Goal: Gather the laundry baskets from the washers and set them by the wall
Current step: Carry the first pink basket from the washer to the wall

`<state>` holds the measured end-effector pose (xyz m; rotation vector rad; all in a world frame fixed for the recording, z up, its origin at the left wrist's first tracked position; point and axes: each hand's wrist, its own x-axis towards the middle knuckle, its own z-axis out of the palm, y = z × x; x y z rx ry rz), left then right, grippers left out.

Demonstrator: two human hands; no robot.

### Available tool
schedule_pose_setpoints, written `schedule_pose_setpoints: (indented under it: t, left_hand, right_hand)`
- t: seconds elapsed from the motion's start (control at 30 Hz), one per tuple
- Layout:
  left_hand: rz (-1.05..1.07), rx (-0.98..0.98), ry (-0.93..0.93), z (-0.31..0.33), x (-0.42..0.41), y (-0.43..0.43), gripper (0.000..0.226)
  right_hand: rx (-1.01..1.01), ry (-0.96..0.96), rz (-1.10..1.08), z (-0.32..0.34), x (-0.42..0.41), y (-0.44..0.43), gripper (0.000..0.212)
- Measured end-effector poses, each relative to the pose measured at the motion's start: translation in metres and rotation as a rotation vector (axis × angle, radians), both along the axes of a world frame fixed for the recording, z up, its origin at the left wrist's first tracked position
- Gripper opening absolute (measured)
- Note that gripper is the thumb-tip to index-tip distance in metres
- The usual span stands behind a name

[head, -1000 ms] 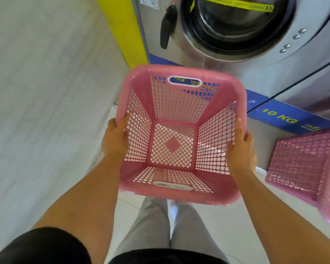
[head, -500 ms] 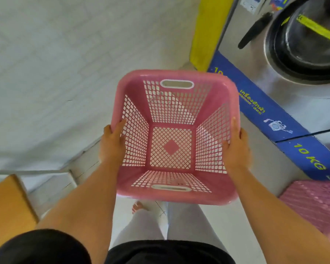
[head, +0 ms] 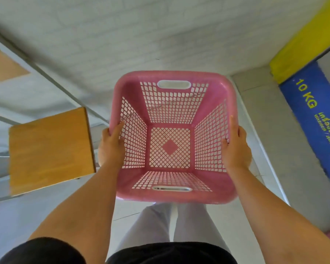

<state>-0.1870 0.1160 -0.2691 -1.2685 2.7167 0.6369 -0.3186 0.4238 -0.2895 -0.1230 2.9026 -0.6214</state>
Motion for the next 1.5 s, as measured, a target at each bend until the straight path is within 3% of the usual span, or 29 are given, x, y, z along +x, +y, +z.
schedule_pose_setpoints:
  t: [0.27, 0.67, 1.03, 1.3, 1.5]
  left_hand:
    - [0.189, 0.0, -0.064, -0.039, 0.029, -0.048, 0.052]
    - [0.39, 0.01, -0.132, -0.142, -0.002, -0.09, 0.053]
    - [0.366, 0.017, -0.155, -0.241, -0.036, -0.133, 0.062]
    - [0.393, 0.022, -0.12, -0.263, -0.043, -0.142, 0.061]
    - [0.483, 0.065, -0.123, -0.252, -0.052, -0.134, 0.046]
  right_hand:
    - [0.023, -0.003, 0.15, -0.045, -0.02, -0.078, 0.074]
    - [0.063, 0.003, 0.324, -0.146, -0.094, -0.157, 0.077]
    - [0.037, 0.026, 0.321, -0.239, -0.114, -0.192, 0.079]
    - [0.029, 0.045, 0.334, -0.257, -0.124, -0.206, 0.077]
    - [0.21, 0.025, 0.376, -0.257, -0.124, -0.209, 0.087]
